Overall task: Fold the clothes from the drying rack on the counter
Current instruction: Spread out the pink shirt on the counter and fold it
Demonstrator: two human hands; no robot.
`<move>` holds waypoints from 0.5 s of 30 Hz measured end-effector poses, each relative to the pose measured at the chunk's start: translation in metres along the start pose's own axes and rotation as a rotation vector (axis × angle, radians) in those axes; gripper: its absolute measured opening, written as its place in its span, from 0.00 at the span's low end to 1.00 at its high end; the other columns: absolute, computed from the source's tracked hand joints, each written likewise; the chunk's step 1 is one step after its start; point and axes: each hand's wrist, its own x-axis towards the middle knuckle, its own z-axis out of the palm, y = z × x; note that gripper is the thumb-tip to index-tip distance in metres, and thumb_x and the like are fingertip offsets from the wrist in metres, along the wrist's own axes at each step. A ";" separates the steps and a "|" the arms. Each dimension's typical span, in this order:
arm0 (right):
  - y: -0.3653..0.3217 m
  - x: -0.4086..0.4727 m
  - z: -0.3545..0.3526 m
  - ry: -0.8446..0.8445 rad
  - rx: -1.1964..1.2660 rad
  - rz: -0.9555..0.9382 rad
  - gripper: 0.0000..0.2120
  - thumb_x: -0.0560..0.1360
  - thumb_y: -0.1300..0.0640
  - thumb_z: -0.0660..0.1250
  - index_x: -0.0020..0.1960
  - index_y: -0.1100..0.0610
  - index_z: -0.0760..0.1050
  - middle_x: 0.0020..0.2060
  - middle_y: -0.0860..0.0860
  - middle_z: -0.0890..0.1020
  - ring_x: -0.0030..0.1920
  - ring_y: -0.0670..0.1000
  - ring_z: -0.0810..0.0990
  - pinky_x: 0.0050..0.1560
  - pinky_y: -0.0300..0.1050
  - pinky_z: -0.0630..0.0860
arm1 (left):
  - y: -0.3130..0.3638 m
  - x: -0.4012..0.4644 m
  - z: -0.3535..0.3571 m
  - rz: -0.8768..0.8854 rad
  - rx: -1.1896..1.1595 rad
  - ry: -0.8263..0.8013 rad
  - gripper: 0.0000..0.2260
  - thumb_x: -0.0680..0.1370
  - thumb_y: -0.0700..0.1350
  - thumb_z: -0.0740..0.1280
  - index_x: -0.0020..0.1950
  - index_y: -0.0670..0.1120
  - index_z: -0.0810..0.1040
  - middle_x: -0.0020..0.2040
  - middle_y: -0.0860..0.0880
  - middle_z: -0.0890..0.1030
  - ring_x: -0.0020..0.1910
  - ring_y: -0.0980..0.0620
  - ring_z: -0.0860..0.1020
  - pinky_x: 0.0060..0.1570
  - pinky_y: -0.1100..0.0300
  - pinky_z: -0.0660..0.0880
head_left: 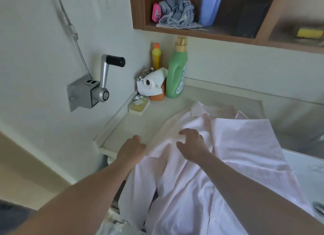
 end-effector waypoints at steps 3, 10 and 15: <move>-0.007 0.023 0.016 0.020 0.013 0.073 0.23 0.78 0.51 0.65 0.72 0.50 0.68 0.72 0.50 0.66 0.71 0.58 0.65 0.70 0.53 0.65 | 0.002 0.028 -0.004 0.009 -0.013 -0.089 0.15 0.79 0.46 0.62 0.59 0.37 0.76 0.52 0.38 0.79 0.55 0.38 0.80 0.42 0.54 0.73; 0.011 0.044 0.032 0.192 0.016 0.252 0.34 0.78 0.41 0.65 0.80 0.49 0.59 0.82 0.52 0.51 0.81 0.55 0.51 0.78 0.56 0.54 | 0.015 0.059 0.002 0.204 0.236 -0.288 0.08 0.75 0.49 0.65 0.40 0.45 0.77 0.40 0.46 0.80 0.43 0.44 0.80 0.39 0.56 0.74; 0.043 0.038 0.033 0.206 -0.044 0.298 0.33 0.77 0.34 0.58 0.78 0.43 0.55 0.81 0.48 0.53 0.81 0.51 0.48 0.78 0.55 0.51 | 0.018 0.079 -0.019 0.238 0.235 -0.127 0.06 0.77 0.47 0.63 0.44 0.48 0.68 0.45 0.47 0.75 0.46 0.43 0.75 0.40 0.54 0.69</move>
